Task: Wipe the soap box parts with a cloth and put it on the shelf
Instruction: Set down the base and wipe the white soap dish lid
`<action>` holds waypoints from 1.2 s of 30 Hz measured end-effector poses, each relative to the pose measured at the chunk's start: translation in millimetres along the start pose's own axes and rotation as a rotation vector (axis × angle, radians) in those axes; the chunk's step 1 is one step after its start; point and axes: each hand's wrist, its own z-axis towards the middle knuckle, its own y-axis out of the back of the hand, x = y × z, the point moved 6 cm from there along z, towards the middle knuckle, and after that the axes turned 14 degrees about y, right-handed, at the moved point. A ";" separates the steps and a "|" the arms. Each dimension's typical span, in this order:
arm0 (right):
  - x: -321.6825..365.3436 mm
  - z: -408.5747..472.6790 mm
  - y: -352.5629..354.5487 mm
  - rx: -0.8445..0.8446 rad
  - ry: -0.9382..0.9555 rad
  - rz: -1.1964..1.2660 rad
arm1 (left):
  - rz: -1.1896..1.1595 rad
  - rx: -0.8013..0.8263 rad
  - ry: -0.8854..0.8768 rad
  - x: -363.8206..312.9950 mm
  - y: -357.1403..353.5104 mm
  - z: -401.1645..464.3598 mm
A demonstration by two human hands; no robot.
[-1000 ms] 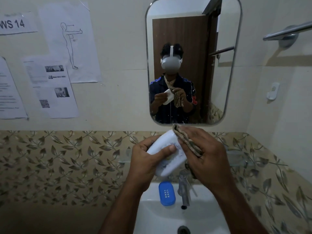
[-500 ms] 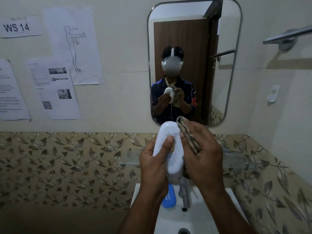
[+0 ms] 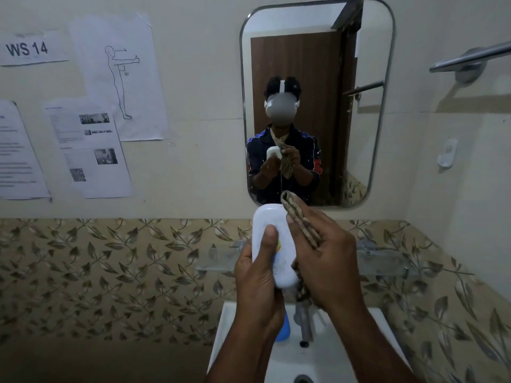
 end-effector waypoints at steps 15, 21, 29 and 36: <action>-36.4 -40.3 -15.3 0.193 -0.525 0.560 | -0.128 0.062 0.216 -12.8 11.0 13.9; -13.0 -58.2 -14.6 -0.056 -0.205 -0.085 | -0.266 0.000 0.032 -15.0 9.1 27.4; 35.4 -73.8 -23.1 0.035 0.154 -0.141 | -0.335 0.010 0.178 -20.9 12.8 28.8; 1.4 -41.6 3.4 -0.035 0.028 -0.255 | -0.241 0.058 0.129 -8.8 -3.8 13.9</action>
